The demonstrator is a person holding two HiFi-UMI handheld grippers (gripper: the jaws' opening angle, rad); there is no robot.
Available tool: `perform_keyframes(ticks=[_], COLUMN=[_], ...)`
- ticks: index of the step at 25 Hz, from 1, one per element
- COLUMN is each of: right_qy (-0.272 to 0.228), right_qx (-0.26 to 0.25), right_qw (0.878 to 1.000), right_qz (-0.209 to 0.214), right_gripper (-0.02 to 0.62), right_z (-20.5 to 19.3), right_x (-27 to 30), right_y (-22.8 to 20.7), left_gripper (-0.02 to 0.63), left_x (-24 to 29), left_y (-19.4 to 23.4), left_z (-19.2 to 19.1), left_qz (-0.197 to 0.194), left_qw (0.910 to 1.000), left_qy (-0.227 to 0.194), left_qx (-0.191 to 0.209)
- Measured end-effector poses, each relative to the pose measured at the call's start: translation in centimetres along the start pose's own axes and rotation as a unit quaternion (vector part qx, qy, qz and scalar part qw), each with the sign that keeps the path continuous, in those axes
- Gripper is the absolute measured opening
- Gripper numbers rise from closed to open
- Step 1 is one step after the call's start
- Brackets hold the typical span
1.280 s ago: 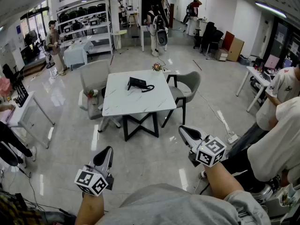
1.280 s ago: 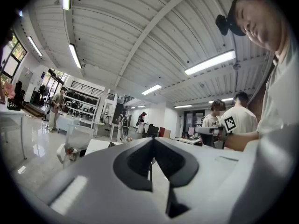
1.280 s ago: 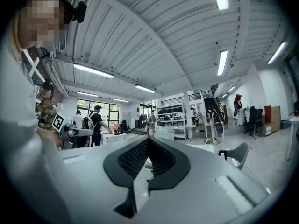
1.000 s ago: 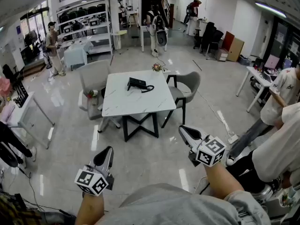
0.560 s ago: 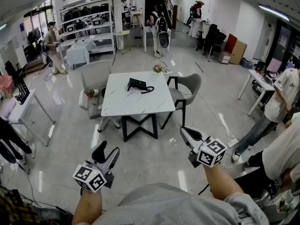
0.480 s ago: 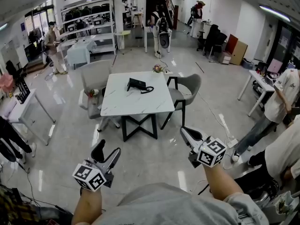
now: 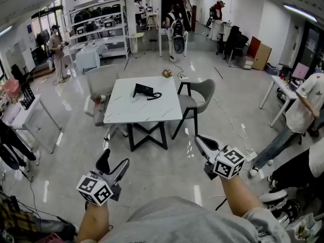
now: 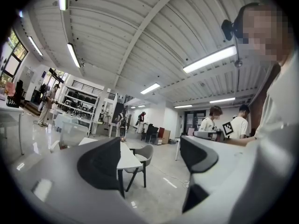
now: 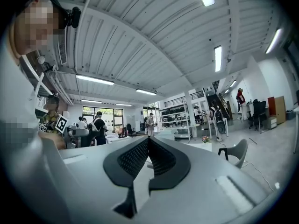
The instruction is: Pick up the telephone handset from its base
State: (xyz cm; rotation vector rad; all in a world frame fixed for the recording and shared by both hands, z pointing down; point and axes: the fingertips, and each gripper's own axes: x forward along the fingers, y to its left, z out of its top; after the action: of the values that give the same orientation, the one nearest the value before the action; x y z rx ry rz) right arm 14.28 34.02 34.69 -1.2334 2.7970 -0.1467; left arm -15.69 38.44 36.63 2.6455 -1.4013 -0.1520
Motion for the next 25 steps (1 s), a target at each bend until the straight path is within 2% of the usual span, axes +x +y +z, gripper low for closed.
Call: perform_keyframes(ticks=[6,13,18,25], right_qy=[-0.001,0.009,0.016,0.012], right_qx=[0.012,0.011,-0.001,-0.018], right_qw=[1.000,1.000,1.000,0.998], right_qz=[0.004,-0.009,-0.024,-0.055], right_gripper=[0.003,0.003,0.003,0.003], right_z=[-0.4,-0.9,-1.3,-1.0], right_x=[-0.2,2.9,7.9,19.8], right_y=[-2.4,-4.2,-5.5,-8.0], left_gripper=[0.430,0.430,0.430,0.430], left_x=[1.8,4.8,8.0,15.3], left_y=[-0.8,1.9,7.4,19.2], left_z=[-0.7,-0.8,-1.2,0.1], left_qz=[0.008,-0.003,-0.020,-0.060], left_qw=[0.9999,1.0000,0.9997,0.9981], left_qy=[0.012,0.007,0.000,-0.002], left_qx=[0.001,-0.006,-0.016,-0.013])
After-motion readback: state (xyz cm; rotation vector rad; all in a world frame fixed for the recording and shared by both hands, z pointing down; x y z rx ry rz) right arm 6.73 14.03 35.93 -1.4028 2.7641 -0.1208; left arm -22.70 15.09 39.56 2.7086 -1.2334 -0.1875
